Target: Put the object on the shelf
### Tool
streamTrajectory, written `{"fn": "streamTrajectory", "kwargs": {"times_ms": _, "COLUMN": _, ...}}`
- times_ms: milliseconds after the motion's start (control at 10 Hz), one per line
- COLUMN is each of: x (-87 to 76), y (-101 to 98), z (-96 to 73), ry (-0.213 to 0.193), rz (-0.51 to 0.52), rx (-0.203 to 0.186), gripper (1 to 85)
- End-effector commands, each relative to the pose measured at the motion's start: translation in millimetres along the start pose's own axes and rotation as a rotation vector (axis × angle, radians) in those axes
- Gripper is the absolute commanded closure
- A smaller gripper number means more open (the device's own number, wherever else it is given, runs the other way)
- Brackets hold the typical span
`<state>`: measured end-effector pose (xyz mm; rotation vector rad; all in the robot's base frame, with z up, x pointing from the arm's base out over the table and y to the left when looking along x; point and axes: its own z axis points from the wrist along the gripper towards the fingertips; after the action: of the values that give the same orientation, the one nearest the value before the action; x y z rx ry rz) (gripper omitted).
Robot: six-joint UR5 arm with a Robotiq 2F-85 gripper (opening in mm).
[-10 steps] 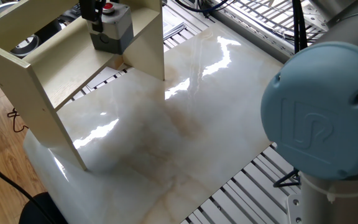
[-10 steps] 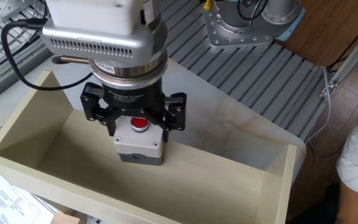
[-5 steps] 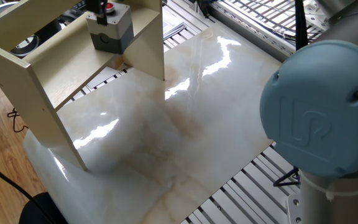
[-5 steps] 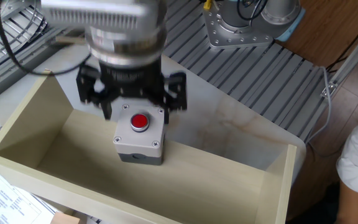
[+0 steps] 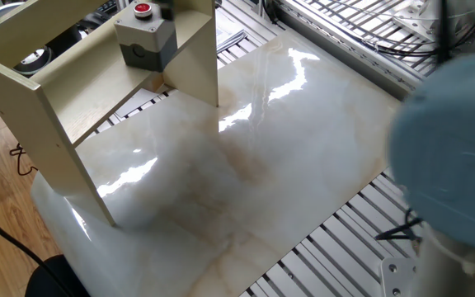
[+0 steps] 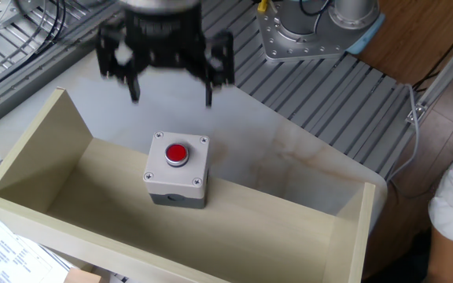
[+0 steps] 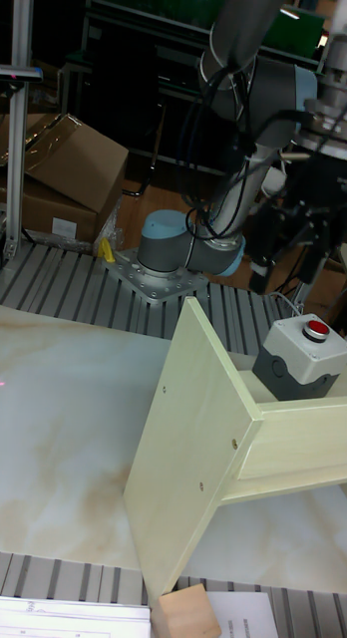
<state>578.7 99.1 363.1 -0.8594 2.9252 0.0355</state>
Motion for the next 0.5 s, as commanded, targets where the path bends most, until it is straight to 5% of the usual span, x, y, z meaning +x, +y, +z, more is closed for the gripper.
{"fn": "streamTrajectory", "kwargs": {"times_ms": 0, "x": 34.2, "y": -1.2, "z": -7.3, "ry": 0.033, "rz": 0.131, "rx": -0.001, "gripper": 84.3}}
{"fn": "streamTrajectory", "kwargs": {"times_ms": 300, "x": 39.2, "y": -9.1, "z": -6.0, "ry": 0.045, "rz": 0.160, "rx": 0.025, "gripper": 84.3}}
{"fn": "streamTrajectory", "kwargs": {"times_ms": 400, "x": 52.7, "y": -25.4, "z": 4.6, "ry": 0.041, "rz": 0.130, "rx": 0.032, "gripper": 84.3}}
